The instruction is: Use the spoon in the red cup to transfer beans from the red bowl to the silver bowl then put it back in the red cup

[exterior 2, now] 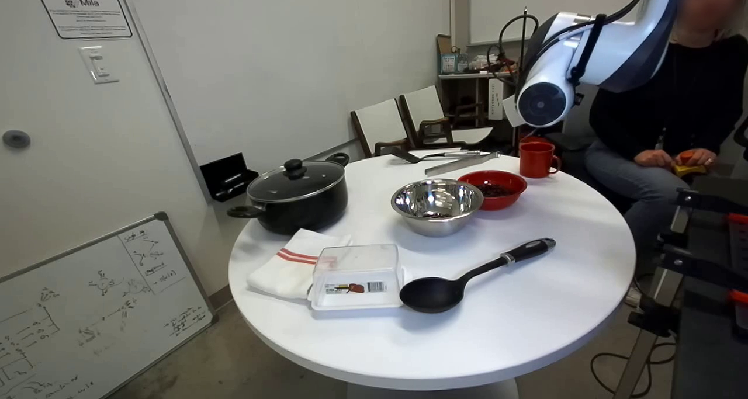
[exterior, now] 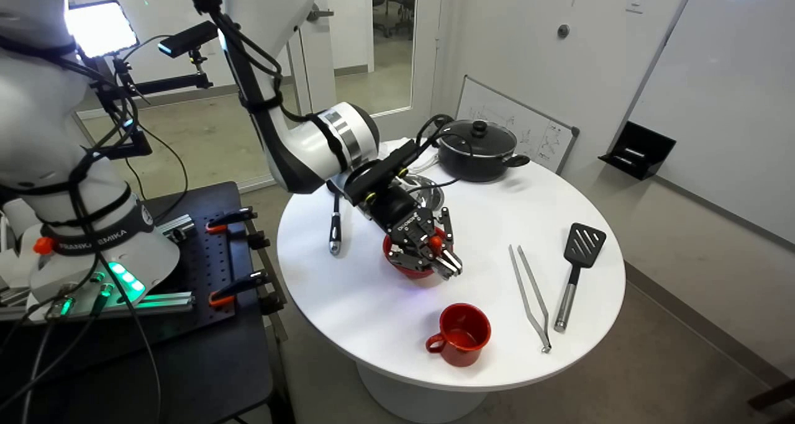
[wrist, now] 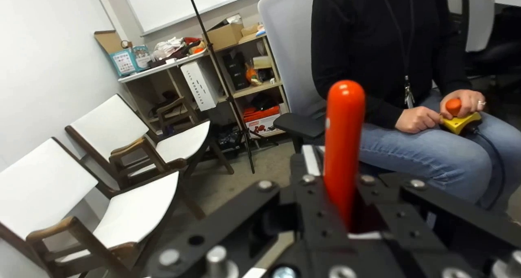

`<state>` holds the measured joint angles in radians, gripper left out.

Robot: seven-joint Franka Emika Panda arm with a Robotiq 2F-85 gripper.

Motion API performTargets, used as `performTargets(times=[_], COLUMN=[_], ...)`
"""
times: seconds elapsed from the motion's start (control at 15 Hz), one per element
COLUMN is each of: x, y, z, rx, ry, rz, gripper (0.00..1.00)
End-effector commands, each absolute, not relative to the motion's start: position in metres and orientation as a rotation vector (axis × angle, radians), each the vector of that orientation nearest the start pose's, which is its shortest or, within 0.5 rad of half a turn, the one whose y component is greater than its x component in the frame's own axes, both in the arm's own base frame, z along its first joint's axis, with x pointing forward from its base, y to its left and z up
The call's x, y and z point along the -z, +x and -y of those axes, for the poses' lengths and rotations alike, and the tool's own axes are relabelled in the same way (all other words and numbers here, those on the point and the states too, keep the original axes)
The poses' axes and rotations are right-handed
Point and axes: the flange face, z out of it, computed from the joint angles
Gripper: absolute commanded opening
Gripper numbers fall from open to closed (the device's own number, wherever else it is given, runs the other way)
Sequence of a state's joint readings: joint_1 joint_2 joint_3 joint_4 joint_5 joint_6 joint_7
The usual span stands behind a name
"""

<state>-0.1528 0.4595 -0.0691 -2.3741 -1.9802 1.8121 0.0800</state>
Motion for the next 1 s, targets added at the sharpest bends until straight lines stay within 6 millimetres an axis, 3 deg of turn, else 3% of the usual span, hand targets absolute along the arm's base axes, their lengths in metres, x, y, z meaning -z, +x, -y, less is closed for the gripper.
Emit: performTargets(times=[0.0, 0.4, 0.93], x=[-0.134, -0.13, -0.097], y=[0.43, 0.431, 0.423], z=[0.152, 0.128, 0.101], rx=[0.66, 0.557, 0.522], ry=[1.212, 1.272, 1.23], rz=[-1.201, -1.188, -1.273], gripper=[0.03, 0.03, 0.03])
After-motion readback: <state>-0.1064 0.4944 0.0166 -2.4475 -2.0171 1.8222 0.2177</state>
